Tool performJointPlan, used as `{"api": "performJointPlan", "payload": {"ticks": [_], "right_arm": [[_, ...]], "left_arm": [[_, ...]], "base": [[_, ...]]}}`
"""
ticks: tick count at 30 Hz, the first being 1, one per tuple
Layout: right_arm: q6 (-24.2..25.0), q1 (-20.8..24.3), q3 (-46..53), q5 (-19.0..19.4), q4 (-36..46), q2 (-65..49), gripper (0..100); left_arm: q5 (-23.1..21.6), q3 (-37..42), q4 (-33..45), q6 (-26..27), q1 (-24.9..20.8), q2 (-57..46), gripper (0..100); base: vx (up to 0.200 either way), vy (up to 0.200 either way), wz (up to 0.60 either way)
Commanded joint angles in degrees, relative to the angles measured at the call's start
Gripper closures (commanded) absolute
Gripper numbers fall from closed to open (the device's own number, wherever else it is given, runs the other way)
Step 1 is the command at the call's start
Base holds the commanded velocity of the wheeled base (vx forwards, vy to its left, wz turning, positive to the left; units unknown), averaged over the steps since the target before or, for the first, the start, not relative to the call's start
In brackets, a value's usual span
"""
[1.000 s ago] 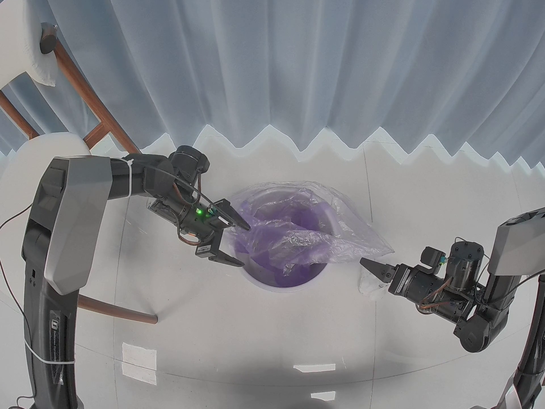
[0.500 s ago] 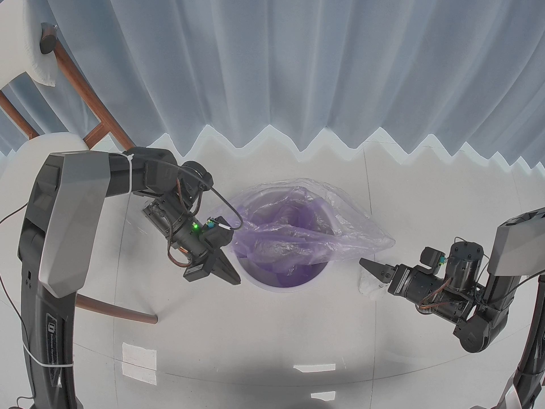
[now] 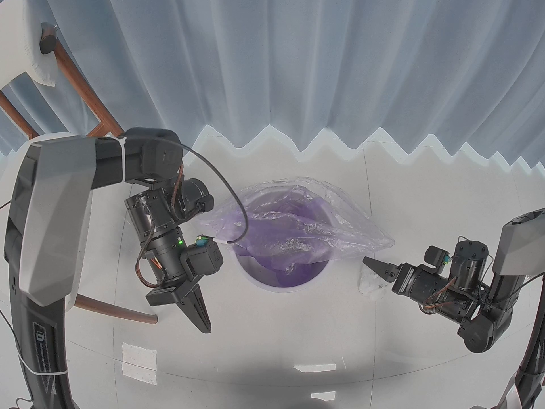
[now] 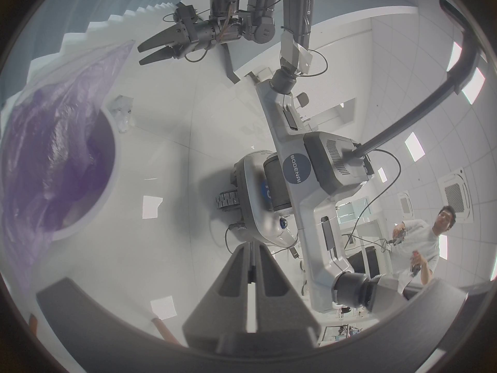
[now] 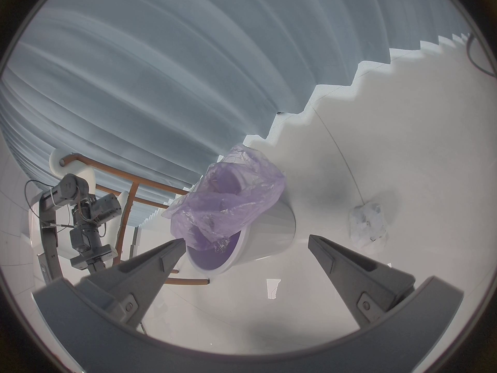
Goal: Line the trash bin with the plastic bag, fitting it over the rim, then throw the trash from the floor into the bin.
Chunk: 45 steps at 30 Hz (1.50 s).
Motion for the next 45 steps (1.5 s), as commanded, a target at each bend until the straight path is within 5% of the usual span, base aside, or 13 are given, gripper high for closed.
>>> {"api": "performJointPlan", "payload": {"ticks": [1,6,10,12,15,18,21,25,30,36,38,39,45], "right_arm": [[0.34,-0.34,4.94,1.28,-0.76,-4.72,0],[0.52,-0.43,5.47,1.37,-0.76,-4.46,0],[0.52,-0.43,5.2,1.28,-0.76,-4.46,0],[0.43,-0.43,5.12,0.93,-0.67,-4.63,0],[0.43,-0.52,4.85,0.84,-0.67,-4.46,0],[0.78,-0.78,2.74,0.93,-0.32,-3.75,0],[2.63,-1.31,1.42,0.84,-0.49,-3.49,0],[3.16,-1.49,2.13,-0.04,-0.32,-5.42,0],[2.89,-1.49,3.45,-2.5,-0.67,-5.6,0],[2.8,-1.49,4.06,-4.87,-0.67,-6.57,0],[2.8,-1.49,4.76,-4.87,-0.67,-6.65,0],[2.72,-1.49,5.12,-4.87,-0.67,-6.65,0],[2.63,-1.49,5.64,-5.4,-0.67,-6.74,0]], "left_arm": [[2.21,0.01,0.61,-14.09,-7.08,-18.87,100],[3.0,24.87,-5.28,-47.67,-18.07,-40.05,100],[3.87,33.74,-18.55,-53.47,-17.1,-40.05,100],[11.96,39.28,-41.67,-57.42,-14.64,-37.15,100],[18.9,42.62,-53.27,-70.34,-14.2,-35.57,100],[18.2,42.62,-57.66,-101.37,-17.19,-33.98,100],[13.98,40.34,-59.33,-120.97,-18.16,-31.44,100],[8.97,34.8,-64.78,-138.81,-15.17,-26.69,100],[8.62,27.68,-66.19,-145.84,-12.8,-20.62,100],[24.44,27.86,-67.86,-145.58,-13.15,-13.33,100],[24.97,27.77,-68.12,-145.4,-12.8,-12.98,100],[24.79,27.42,-68.12,-145.49,-12.62,-12.98,0],[27.34,21.53,-67.68,-145.49,-12.0,-7.88,0]], "base": [[0.0,0.0,0.0],[0.0,0.0,0.0],[0.0,0.0,0.0],[0.0,0.0,0.0],[0.0,0.0,0.0],[0.0,0.0,0.0],[0.0,0.0,0.0],[0.0,0.0,0.0],[0.0,0.0,0.0],[0.0,0.0,0.0],[0.0,0.0,0.0],[0.0,0.0,0.0],[0.0,0.0,0.0]]}}
